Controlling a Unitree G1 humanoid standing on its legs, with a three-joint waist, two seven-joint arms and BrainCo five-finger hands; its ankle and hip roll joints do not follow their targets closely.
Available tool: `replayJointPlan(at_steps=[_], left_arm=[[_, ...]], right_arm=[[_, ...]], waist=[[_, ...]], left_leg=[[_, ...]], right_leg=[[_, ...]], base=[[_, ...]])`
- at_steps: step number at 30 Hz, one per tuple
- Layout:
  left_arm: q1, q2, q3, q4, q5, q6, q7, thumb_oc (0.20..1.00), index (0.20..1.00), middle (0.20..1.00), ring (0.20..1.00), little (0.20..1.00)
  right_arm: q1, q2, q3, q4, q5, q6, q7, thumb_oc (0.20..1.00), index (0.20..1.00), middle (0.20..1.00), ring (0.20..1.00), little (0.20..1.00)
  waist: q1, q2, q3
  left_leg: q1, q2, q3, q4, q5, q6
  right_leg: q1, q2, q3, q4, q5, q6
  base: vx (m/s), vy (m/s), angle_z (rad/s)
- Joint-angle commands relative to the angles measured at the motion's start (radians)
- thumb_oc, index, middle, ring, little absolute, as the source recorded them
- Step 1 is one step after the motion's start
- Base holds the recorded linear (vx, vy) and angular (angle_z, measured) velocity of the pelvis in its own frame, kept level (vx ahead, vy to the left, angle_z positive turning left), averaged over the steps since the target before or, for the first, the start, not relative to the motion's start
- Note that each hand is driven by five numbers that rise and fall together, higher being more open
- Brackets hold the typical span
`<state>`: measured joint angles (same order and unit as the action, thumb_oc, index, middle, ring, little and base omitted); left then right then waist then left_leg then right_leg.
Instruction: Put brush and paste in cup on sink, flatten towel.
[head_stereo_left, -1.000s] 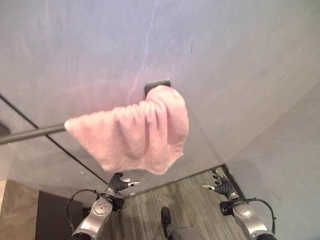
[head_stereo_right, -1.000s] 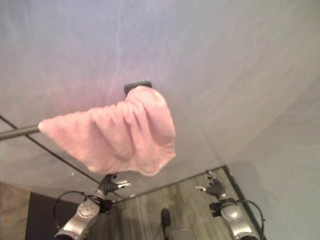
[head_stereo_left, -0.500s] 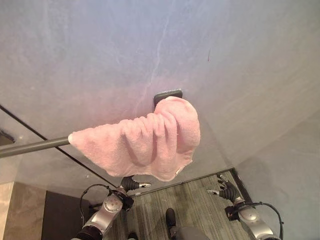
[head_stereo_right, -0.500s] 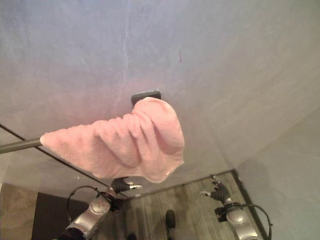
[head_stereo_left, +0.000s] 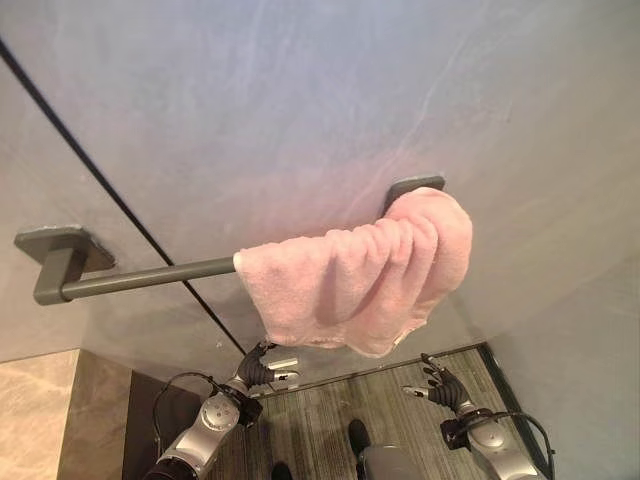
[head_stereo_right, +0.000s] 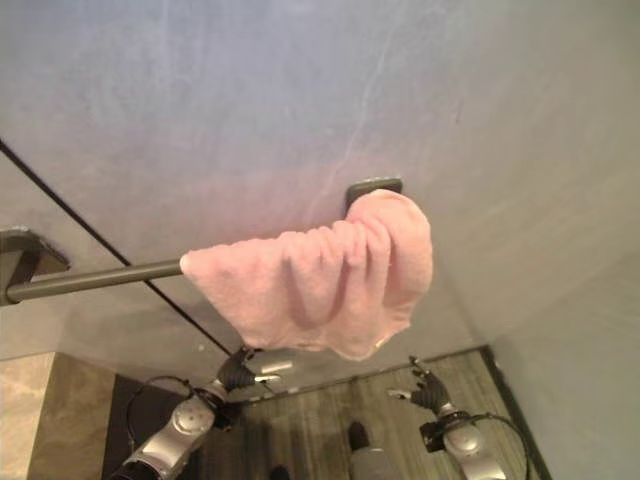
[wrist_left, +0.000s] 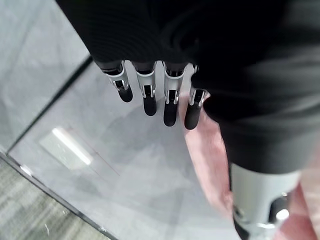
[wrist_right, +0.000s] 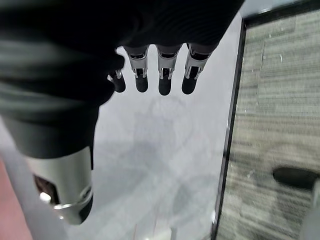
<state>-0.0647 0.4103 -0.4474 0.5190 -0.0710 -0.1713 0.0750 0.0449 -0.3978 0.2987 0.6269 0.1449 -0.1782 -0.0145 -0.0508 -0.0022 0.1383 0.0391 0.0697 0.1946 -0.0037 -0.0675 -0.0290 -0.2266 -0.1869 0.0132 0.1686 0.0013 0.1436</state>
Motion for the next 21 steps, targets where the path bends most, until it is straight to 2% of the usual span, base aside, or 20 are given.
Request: replayJointPlan(at_steps=[1,6,12,16,21], left_arm=[[0.021,0.029,0.042,-0.054,0.006,-0.047,0.022,1.0,1.0,1.0,1.0,1.0],[0.085,0.055,0.079,-0.086,0.024,-0.04,0.0,1.0,1.0,1.0,1.0,1.0],[0.126,0.07,0.109,-0.081,0.044,-0.037,-0.011,1.0,1.0,1.0,1.0,1.0],[0.153,0.078,0.133,-0.078,0.048,-0.04,-0.018,1.0,1.0,1.0,1.0,1.0],[0.221,0.129,0.222,-0.104,0.025,-0.054,-0.034,1.0,1.0,1.0,1.0,1.0]], right_arm=[[-0.019,-0.005,0.001,-0.052,0.007,-0.041,-0.015,1.0,1.0,1.0,1.0,1.0],[0.018,-0.041,-0.051,-0.085,0.029,-0.043,-0.014,1.0,1.0,1.0,1.0,1.0],[0.034,-0.065,-0.098,-0.104,0.071,-0.052,-0.008,1.0,1.0,1.0,1.0,1.0],[0.038,-0.077,-0.13,-0.135,0.111,-0.057,0.001,1.0,1.0,1.0,1.0,1.0],[0.028,-0.136,-0.146,-0.249,0.154,-0.07,0.056,1.0,1.0,1.0,1.0,1.0]], waist=[[-0.011,-0.057,-0.031],[0.007,-0.06,-0.051],[0.019,-0.05,-0.055],[0.026,-0.039,-0.056],[0.051,-0.033,-0.06]], left_leg=[[-0.041,0.03,-0.093,0.132,0.022,-0.033],[-0.036,0.073,-0.133,0.06,0.094,-0.069],[-0.033,0.09,-0.154,-0.02,0.133,-0.093],[-0.029,0.091,-0.164,-0.065,0.143,-0.102],[-0.047,0.072,-0.18,-0.084,0.133,-0.104]], right_leg=[[0.121,0.005,-0.007,-0.098,0.072,0.029],[0.187,0.04,-0.054,-0.182,0.053,0.016],[0.22,0.042,-0.1,-0.235,0.056,0.012],[0.226,0.03,-0.121,-0.253,0.065,0.016],[0.213,-0.006,-0.14,-0.256,0.087,0.036]], base=[[0.02,-0.166,0.12],[0.0,-0.178,0.13],[-0.02,-0.068,0.28],[-0.03,-0.005,0.3],[-0.03,0.044,0.14]])
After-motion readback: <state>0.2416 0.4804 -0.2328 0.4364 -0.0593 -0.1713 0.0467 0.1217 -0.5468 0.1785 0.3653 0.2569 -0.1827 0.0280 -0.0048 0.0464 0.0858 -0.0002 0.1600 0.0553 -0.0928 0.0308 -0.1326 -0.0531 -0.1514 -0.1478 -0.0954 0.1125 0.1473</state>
